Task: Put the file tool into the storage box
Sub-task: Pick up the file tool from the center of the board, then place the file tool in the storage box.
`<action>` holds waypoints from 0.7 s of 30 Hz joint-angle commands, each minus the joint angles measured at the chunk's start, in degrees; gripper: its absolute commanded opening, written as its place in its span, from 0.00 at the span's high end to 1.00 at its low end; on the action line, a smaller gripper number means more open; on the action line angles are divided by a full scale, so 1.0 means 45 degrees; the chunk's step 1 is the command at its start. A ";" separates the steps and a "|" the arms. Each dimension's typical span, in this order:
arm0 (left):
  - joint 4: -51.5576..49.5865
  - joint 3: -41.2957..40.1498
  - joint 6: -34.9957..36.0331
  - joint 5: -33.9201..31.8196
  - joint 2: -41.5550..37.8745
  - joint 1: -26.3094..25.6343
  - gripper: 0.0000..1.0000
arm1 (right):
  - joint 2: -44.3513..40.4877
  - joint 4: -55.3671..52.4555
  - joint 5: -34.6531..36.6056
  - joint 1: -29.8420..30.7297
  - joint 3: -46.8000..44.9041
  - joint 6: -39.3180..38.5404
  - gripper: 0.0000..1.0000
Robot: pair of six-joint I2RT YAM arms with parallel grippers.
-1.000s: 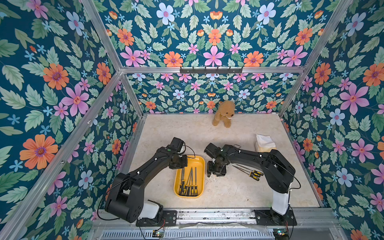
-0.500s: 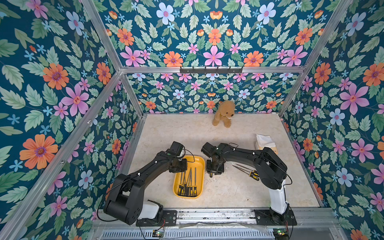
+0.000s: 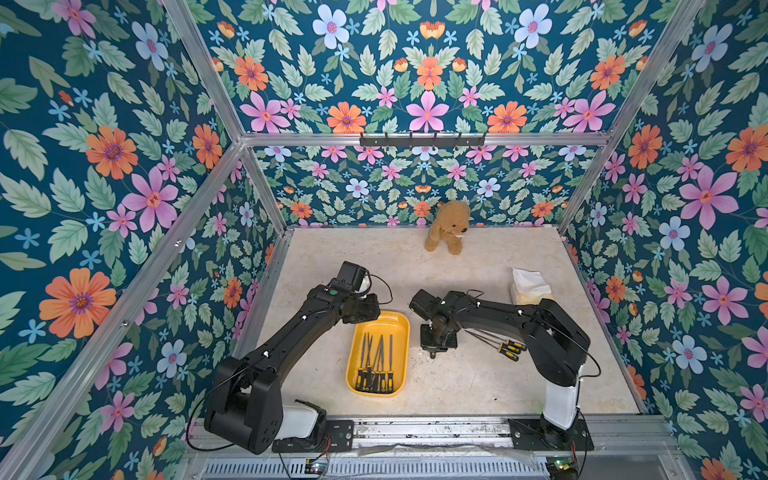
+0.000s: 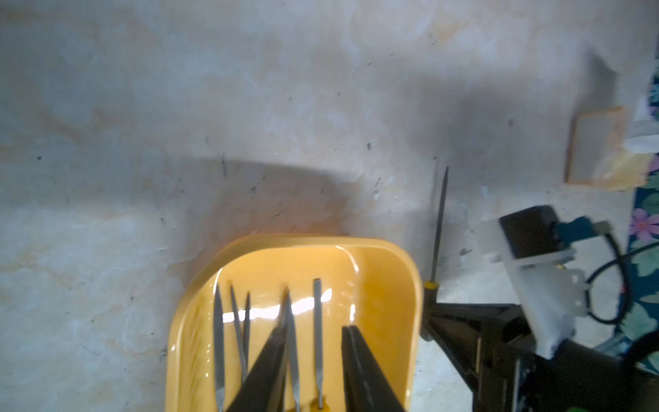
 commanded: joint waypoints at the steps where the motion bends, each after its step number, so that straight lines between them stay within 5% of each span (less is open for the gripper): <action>1: 0.0104 0.0441 -0.1028 0.1298 -0.0049 -0.0215 0.64 | -0.1307 0.0911 -0.0250 0.0265 -0.0760 -0.1292 0.99; 10: 0.2355 0.0549 -0.3622 0.1717 0.0902 -0.2468 0.59 | -0.4874 0.2783 -0.1356 0.0954 -0.3019 -0.1062 0.99; 21: 0.2982 0.0812 -0.4155 0.1030 0.2173 -0.3478 0.59 | -0.5237 0.3362 -0.1354 0.1354 -0.3351 -0.0445 0.98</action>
